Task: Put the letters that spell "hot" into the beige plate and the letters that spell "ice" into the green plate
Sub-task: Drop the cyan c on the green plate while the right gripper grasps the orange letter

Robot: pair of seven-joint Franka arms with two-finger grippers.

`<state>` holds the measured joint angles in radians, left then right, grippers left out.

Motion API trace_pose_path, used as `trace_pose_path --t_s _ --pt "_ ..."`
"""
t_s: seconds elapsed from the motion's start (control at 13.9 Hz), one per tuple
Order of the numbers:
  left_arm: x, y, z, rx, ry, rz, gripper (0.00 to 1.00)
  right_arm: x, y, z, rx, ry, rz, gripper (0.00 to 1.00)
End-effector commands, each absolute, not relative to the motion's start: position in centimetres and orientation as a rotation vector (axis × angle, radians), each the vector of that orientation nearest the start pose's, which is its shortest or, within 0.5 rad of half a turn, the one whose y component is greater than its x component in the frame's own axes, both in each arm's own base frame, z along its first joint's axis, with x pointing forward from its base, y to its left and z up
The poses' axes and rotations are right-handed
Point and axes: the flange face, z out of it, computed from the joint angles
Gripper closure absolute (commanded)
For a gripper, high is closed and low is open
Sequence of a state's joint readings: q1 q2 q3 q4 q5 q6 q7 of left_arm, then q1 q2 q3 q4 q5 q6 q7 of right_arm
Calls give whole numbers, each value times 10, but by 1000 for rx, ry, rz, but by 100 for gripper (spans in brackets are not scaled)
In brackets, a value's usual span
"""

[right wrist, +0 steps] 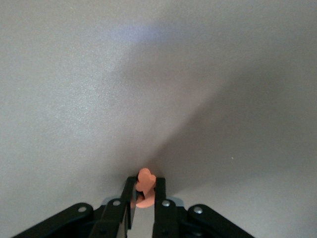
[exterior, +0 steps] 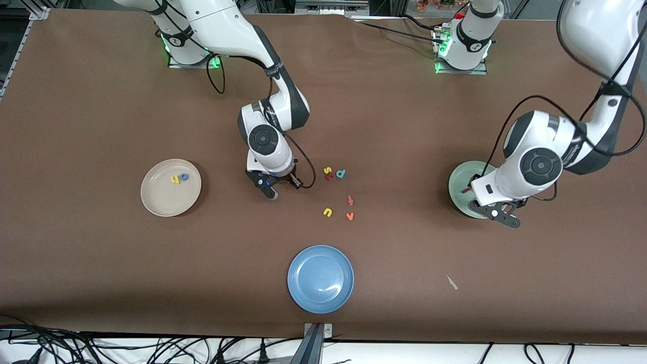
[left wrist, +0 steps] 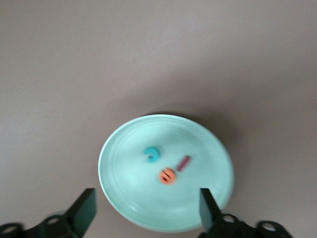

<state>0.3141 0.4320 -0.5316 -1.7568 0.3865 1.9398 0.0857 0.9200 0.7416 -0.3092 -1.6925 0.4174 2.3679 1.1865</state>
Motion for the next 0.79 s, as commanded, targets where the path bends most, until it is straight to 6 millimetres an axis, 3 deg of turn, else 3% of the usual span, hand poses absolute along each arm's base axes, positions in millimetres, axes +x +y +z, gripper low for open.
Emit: trace_pose_path --t_s 0.0,0.14,0.29,0.36,0.5,0.72 --pt "610 -116 450 -2964 654 225 0 533 402 171 -2864 1198 119 100" --pt "610 -125 512 -3003 644 221 0 542 392 188 -2894 1123 153 100" --pt "608 -112 567 -3021 593 203 0 551 363 218 -2969 1002 250 100" --pt "609 -106 584 -3029 581 175 0 553 351 229 -2999 928 288 100" --pt "614 -79 593 -3064 513 145 0 553 309 244 -3035 798 325 100" --pt "602 -72 610 -3109 421 73 0 538 228 255 -3057 563 371 100"
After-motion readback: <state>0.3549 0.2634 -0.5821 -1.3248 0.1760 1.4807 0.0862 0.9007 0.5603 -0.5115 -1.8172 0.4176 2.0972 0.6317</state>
